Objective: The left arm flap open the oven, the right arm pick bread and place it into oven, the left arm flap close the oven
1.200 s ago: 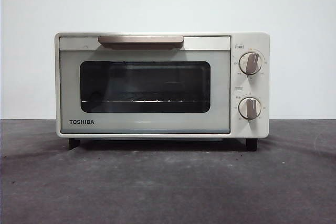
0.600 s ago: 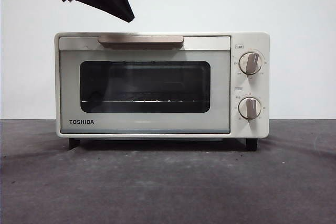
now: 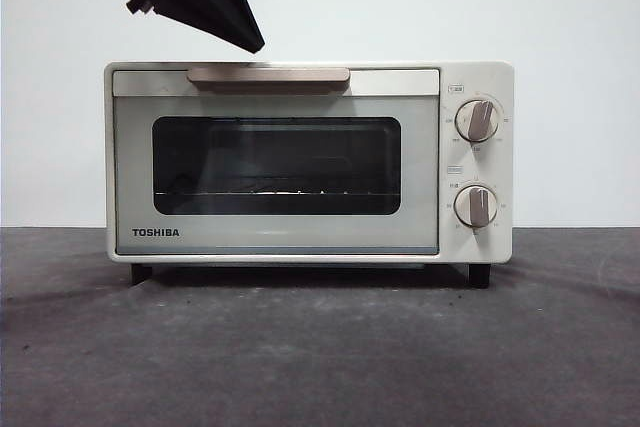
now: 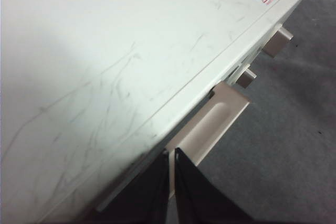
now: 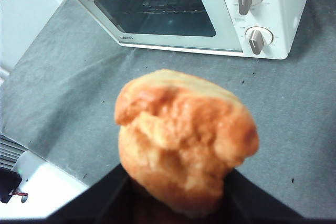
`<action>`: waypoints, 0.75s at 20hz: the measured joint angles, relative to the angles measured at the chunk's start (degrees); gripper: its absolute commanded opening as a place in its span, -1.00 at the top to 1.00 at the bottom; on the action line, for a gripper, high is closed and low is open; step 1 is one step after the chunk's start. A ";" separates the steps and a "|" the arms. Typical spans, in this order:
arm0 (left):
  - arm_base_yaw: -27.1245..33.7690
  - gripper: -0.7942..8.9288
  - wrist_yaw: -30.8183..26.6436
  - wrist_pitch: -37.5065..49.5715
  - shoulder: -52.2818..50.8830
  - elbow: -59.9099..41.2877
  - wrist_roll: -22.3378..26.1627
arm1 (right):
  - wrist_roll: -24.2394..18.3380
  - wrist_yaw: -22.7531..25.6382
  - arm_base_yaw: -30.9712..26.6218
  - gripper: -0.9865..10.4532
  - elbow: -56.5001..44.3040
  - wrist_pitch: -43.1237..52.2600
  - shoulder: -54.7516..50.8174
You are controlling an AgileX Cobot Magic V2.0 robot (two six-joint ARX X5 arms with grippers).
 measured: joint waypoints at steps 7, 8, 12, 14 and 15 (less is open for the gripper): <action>0.00 0.80 0.20 -0.35 1.99 0.02 0.20 | -0.02 0.00 0.00 0.55 0.00 0.00 0.00; 0.00 0.80 0.17 -0.39 2.01 0.07 0.17 | -0.02 0.00 0.00 0.55 0.00 0.00 0.00; 0.00 0.80 0.17 -1.09 2.01 0.20 0.20 | -0.02 0.00 0.00 0.55 0.00 0.00 0.00; 0.00 0.80 0.20 -1.90 2.01 0.46 0.20 | -0.02 0.00 0.00 0.55 0.00 0.00 0.00; 0.00 0.80 0.20 -2.40 2.01 0.59 0.22 | 0.00 0.02 0.00 0.55 0.00 0.00 0.00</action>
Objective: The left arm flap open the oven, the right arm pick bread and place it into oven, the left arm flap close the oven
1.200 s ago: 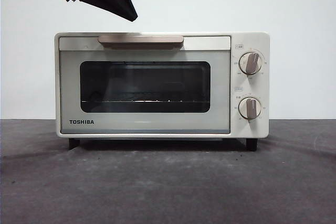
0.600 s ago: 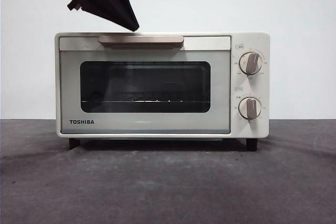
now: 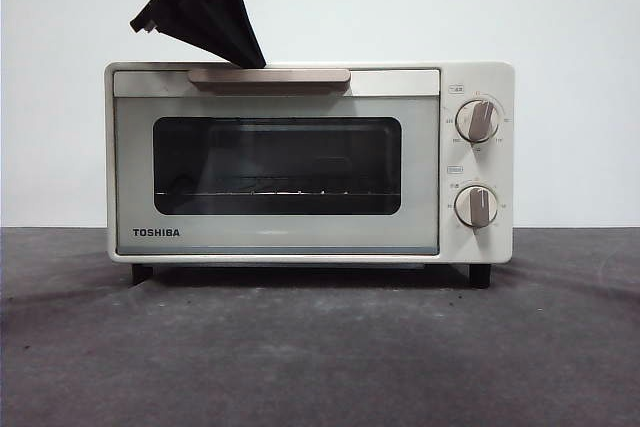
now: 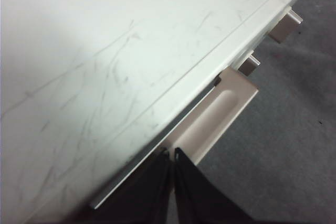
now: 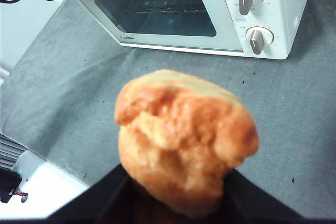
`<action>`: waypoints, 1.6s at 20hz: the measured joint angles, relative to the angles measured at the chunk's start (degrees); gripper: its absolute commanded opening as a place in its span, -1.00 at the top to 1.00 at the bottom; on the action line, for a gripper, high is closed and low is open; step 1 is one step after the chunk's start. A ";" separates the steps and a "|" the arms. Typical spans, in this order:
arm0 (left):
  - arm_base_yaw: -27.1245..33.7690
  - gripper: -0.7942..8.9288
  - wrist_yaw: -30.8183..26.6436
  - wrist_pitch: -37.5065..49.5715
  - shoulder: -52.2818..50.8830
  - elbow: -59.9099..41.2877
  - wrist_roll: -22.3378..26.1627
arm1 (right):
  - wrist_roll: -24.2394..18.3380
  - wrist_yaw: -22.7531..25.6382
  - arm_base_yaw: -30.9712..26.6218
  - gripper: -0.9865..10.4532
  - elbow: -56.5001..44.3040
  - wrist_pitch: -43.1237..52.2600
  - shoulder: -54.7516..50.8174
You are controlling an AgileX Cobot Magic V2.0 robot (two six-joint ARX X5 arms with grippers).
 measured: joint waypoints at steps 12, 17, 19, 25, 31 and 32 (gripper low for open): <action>-1.01 0.80 -0.72 -6.99 -0.66 0.74 0.83 | -0.02 0.33 0.00 0.55 0.02 0.00 0.00; -2.93 0.80 -3.61 -9.03 -1.44 0.61 0.90 | 0.00 0.33 0.00 0.55 0.00 0.00 0.00; -3.43 0.80 -4.33 -9.16 -1.88 0.22 1.05 | -0.02 0.33 0.00 0.55 0.00 0.00 0.00; -4.79 0.80 -5.51 -8.48 -4.76 -3.69 1.22 | -0.02 0.33 0.00 0.55 0.00 -0.02 0.00; -7.13 0.80 -5.35 -1.97 -11.56 -16.33 -0.57 | -0.02 0.33 0.00 0.55 0.02 0.00 0.00; -7.65 0.80 -5.97 -1.11 -12.70 -18.38 -1.03 | -0.02 0.33 0.00 0.55 0.00 0.00 0.00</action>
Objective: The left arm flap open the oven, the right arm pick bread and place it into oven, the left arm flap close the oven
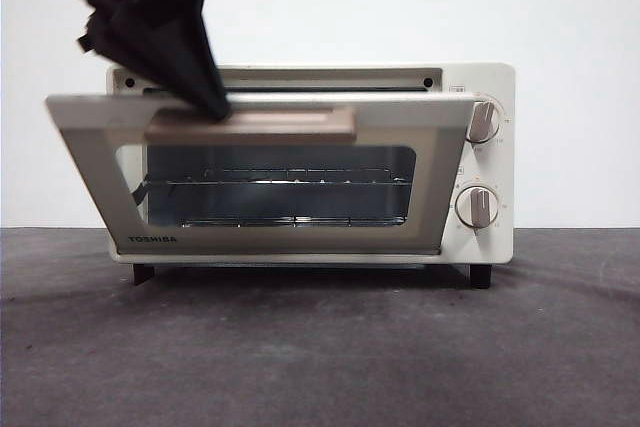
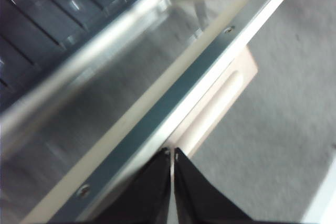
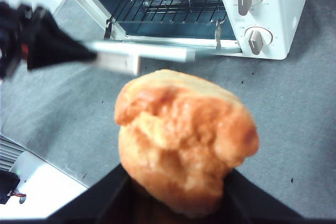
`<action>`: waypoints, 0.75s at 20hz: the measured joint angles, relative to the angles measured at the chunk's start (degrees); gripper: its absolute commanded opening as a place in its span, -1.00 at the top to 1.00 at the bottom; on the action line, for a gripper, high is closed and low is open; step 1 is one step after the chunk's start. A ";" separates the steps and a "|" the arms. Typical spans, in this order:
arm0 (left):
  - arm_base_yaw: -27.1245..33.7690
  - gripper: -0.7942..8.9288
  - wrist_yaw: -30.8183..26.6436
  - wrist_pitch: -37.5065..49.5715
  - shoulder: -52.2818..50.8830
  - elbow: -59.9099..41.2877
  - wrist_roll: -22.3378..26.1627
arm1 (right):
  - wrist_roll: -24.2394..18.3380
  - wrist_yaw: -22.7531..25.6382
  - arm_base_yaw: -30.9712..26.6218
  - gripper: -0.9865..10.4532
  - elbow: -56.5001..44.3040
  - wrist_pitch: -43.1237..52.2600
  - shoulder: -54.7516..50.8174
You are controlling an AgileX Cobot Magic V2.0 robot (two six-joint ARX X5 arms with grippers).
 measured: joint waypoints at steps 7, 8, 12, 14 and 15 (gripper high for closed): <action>-0.90 0.80 -3.34 5.31 -6.05 -8.17 -2.78 | 0.00 0.00 0.00 0.55 0.00 0.00 0.00; -1.03 0.80 -3.34 5.29 -6.08 -8.28 -2.93 | 0.00 0.00 0.00 0.55 0.00 0.00 0.00; -1.86 0.80 -3.69 5.90 -6.08 -8.98 -4.02 | 0.00 0.00 0.00 0.55 0.02 0.00 0.00; -2.75 0.80 -3.76 7.48 -6.08 -10.21 -4.83 | 0.00 0.00 0.00 0.55 0.00 -0.02 0.00; -3.48 0.80 -3.85 8.70 -6.08 -11.23 -5.55 | 0.00 0.00 0.00 0.55 0.02 0.00 0.00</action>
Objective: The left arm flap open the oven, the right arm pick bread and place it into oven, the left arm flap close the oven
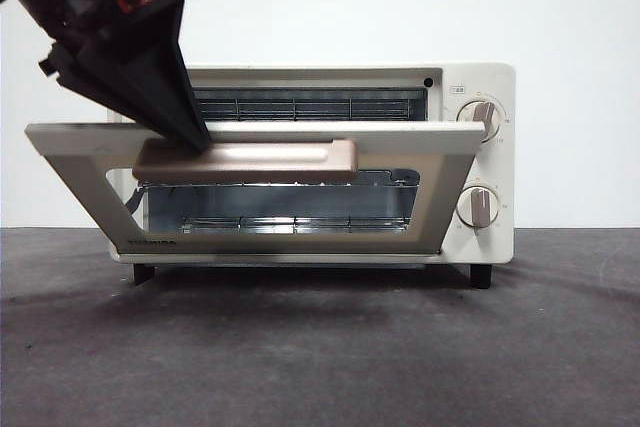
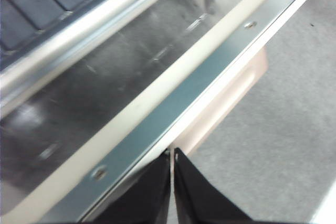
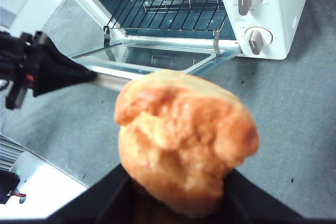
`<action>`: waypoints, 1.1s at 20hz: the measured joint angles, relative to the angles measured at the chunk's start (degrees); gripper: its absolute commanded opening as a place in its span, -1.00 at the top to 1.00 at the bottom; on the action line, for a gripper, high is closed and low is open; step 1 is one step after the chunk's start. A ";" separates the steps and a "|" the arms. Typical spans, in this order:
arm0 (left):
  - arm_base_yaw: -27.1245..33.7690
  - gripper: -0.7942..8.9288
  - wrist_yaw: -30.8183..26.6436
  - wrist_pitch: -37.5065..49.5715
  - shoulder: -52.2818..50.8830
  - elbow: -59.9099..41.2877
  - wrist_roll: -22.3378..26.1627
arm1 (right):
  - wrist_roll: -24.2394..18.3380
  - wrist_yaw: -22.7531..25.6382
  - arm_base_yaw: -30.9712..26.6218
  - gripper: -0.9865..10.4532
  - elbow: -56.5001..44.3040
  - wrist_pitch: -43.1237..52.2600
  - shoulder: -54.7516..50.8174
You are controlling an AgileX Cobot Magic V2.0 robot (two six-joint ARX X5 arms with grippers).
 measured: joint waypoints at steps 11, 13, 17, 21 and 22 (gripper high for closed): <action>-5.64 0.80 -5.18 7.98 0.02 -7.78 -7.15 | 0.00 0.02 0.00 0.55 -0.02 1.01 0.00; -6.49 0.80 -5.99 10.40 0.02 -10.16 -8.87 | 0.00 0.02 0.00 0.55 -0.02 1.09 0.00; -6.88 0.80 -6.69 13.64 0.02 -14.32 -12.17 | -0.02 0.00 0.00 0.55 0.00 1.11 0.00; -6.67 0.80 -8.17 16.76 0.02 -15.89 -13.60 | -0.24 0.02 0.00 0.55 -0.02 1.11 0.00; -6.73 0.80 -8.13 16.59 0.02 -16.37 -13.92 | -0.24 0.02 0.00 0.55 -0.02 1.11 0.00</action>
